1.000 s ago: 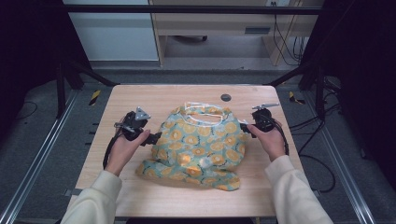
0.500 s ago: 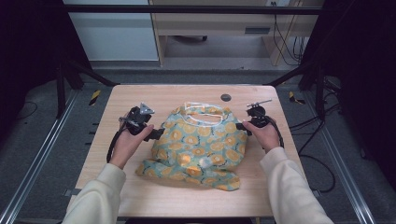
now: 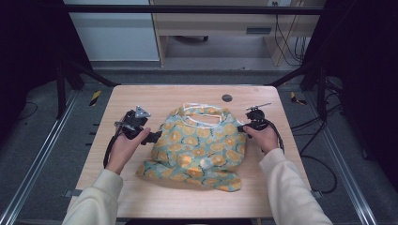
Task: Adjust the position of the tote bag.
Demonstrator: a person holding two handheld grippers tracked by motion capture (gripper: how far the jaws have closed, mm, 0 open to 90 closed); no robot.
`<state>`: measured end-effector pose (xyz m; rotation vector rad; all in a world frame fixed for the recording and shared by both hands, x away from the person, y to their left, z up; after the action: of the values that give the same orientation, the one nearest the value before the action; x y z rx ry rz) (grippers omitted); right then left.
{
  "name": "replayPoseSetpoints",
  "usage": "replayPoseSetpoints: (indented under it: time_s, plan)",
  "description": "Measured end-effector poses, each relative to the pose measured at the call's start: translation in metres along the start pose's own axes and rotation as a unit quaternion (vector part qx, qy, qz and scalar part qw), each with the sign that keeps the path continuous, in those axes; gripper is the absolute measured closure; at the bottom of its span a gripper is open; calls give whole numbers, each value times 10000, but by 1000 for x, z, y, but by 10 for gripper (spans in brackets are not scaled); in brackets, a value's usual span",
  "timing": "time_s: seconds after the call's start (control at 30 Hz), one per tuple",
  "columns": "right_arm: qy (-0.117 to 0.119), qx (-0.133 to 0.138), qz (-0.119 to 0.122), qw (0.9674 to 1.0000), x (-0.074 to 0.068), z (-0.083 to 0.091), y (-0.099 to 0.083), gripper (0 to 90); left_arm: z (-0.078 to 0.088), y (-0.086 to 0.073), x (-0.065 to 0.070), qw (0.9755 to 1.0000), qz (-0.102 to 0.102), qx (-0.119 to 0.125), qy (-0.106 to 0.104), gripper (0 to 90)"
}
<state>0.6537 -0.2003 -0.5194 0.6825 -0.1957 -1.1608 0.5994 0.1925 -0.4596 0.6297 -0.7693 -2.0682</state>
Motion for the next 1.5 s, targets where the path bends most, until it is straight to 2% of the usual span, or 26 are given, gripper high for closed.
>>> replayPoseSetpoints:
  time_s: [0.07, 0.13, 0.27, 0.37, 0.47, 0.57, 0.7, 0.97, 1.1, 1.33, 1.5]
  plan:
    - [76, 78, 95, 9999, -3, 2, 2, 734, -1, -1, 1, 10000, 23, -21, -5, 53]
    - [94, 128, 211, 9997, -6, 3, 3, 807, -2, -2, 1, 10000, 61, -57, -15, 51]
    - [41, 212, 432, 9988, -12, 7, 6, 863, -4, -3, 2, 9999, 98, -135, -4, 50]
    - [44, 262, 522, 9983, -15, 9, 7, 865, -7, -4, 3, 9996, 190, -214, 8, 49]
    - [31, 264, 577, 9980, -16, 10, 7, 861, -13, -5, 3, 9990, 297, -319, -83, 49]
    - [64, 271, 607, 9978, -18, 10, 6, 857, -21, -7, 4, 9975, 508, -432, -221, 49]
    - [73, 274, 640, 9975, -20, 10, 6, 853, -30, -8, 5, 9963, 633, -486, -323, 51]
    - [61, 391, 691, 9968, -22, 14, 6, 850, -39, -10, 8, 9955, 644, -606, -353, 50]
    - [48, 404, 635, 9972, -21, 15, 4, 850, -43, -10, 9, 9955, 623, -605, -386, 49]
    - [29, 471, 571, 9973, -18, 21, 3, 850, -44, -10, 15, 9958, 486, -650, -418, 47]
    - [5, 492, 590, 9970, -16, 21, 3, 852, -46, -12, 17, 9956, 466, -696, -416, 43]
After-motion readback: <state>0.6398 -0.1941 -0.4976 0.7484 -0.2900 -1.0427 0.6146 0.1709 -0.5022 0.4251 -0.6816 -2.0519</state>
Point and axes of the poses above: each handheld gripper's, and its own axes: z roughly backward along the jaws, y roughly out of its top, x roughly to its right, the point moved 6 cm from there along -z, roughly forward along the jaws, and after that the axes turned 4 degrees about y, right-handed, at the moved point
